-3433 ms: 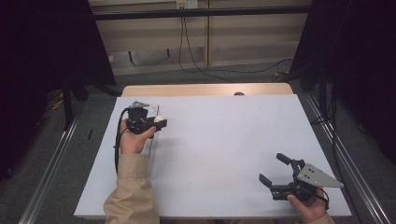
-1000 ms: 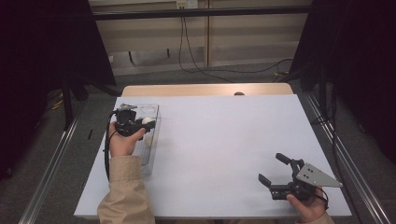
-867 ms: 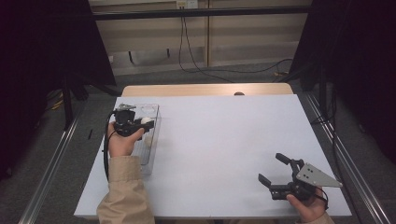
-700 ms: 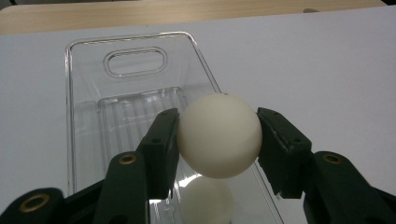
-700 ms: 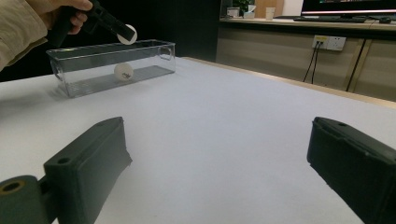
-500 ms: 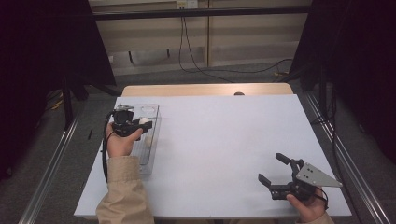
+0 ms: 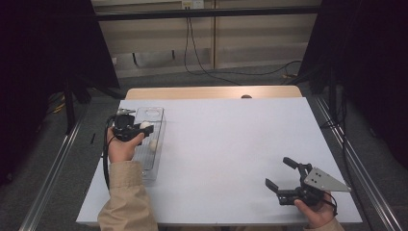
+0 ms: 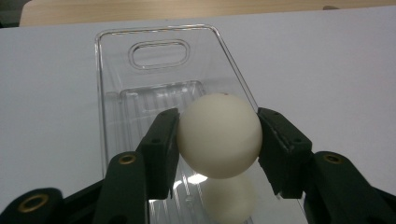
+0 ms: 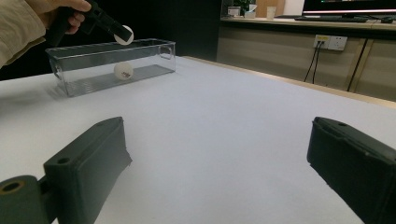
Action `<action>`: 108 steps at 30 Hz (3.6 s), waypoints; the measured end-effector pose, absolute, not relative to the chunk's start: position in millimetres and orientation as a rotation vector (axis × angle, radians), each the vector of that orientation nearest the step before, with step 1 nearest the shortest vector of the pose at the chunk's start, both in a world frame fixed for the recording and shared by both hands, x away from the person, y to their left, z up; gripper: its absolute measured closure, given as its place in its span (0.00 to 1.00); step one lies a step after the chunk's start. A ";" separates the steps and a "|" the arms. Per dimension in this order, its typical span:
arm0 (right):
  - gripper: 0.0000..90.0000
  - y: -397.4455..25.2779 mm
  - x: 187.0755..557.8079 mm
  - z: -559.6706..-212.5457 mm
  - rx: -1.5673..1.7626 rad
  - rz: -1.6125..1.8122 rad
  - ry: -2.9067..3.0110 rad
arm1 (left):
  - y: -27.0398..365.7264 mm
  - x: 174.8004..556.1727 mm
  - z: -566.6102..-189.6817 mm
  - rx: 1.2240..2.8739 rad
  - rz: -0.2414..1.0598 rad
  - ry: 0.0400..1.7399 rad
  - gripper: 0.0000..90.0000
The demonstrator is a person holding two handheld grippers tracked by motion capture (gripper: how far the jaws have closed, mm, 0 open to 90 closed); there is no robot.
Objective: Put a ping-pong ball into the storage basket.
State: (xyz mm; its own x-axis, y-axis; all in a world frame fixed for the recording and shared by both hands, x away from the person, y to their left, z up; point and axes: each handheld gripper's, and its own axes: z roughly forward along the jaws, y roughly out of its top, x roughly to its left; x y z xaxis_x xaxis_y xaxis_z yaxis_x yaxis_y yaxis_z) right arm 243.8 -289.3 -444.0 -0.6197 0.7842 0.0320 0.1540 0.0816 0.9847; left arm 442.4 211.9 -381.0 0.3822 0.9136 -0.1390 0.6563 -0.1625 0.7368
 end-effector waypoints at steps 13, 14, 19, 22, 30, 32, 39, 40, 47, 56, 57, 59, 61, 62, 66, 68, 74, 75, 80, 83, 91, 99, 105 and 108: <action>0.05 -287.2 243.2 -443.1 0.919 1.580 1.843 | 217.2 440.4 -382.0 1.887 0.446 1.371 0.52; 0.05 -286.9 243.2 -443.0 0.923 1.582 1.840 | 217.2 440.2 -382.2 1.882 0.448 1.371 0.51; 0.05 -287.6 243.6 -443.0 0.923 1.577 1.843 | 216.3 439.0 -382.0 1.882 0.442 1.362 0.45; 0.05 -287.5 243.4 -442.9 0.923 1.579 1.842 | 214.7 437.9 -382.2 1.881 0.440 1.360 0.41; 0.05 -287.8 243.5 -443.1 0.921 1.575 1.843 | 210.6 433.1 -379.4 1.862 0.436 1.331 0.31; 0.05 -288.4 243.4 -442.7 0.921 1.578 1.837 | 208.0 430.9 -378.5 1.868 0.444 1.316 0.30; 0.05 -288.1 243.8 -442.6 0.924 1.575 1.837 | 205.8 420.6 -379.3 1.841 0.434 1.299 0.25; 0.05 -288.0 243.7 -442.7 0.921 1.574 1.839 | 205.8 419.0 -379.8 1.835 0.434 1.297 0.24; 0.05 -288.2 242.8 -442.5 0.927 1.578 1.837 | 205.4 406.7 -380.8 1.819 0.446 1.267 0.18; 0.05 -288.5 242.0 -442.5 0.930 1.579 1.834 | 208.1 397.9 -387.1 1.799 0.447 1.254 0.13; 0.05 -288.6 242.0 -442.6 0.930 1.579 1.835 | 208.2 397.1 -387.6 1.800 0.451 1.252 0.13; 0.05 -288.9 242.2 -442.8 0.926 1.576 1.837 | 208.2 394.8 -387.9 1.792 0.456 1.243 0.11; 0.05 -288.9 242.3 -442.9 0.931 1.578 1.833 | 208.2 392.1 -387.8 1.780 0.455 1.227 0.11; 0.05 -289.2 242.2 -443.0 0.930 1.577 1.835 | 208.4 390.9 -387.7 1.775 0.461 1.220 0.11; 0.05 -289.8 241.7 -443.0 0.938 1.582 1.831 | 208.1 386.2 -388.3 1.756 0.456 1.194 0.09; 0.05 -290.2 241.6 -442.9 0.933 1.580 1.830 | 207.9 384.3 -389.4 1.746 0.449 1.180 0.09; 0.05 -290.0 242.3 -442.9 0.935 1.582 1.831 | 206.4 378.7 -391.9 1.740 0.443 1.136 0.07; 0.05 -290.0 242.4 -443.0 0.935 1.582 1.831 | 206.3 377.6 -392.1 1.741 0.449 1.127 0.07; 0.05 -290.4 242.5 -443.0 0.938 1.581 1.830 | 207.8 370.6 -393.1 1.718 0.462 1.106 0.06; 0.05 -290.5 242.5 -443.0 0.939 1.583 1.828 | 209.0 367.2 -394.5 1.706 0.472 1.094 0.05; 0.05 -290.4 242.7 -443.1 0.943 1.585 1.827 | 215.3 360.3 -398.4 1.667 0.491 1.078 0.05; 0.05 -290.8 243.0 -443.4 0.946 1.585 1.825 | 221.2 353.5 -405.0 1.639 0.489 1.070 0.05; 0.05 -290.7 242.9 -443.3 0.945 1.585 1.826 | 225.6 345.9 -410.0 1.649 0.511 1.057 0.05; 0.05 -290.6 242.9 -443.4 0.948 1.584 1.825 | 227.5 341.1 -413.4 1.639 0.518 1.048 0.05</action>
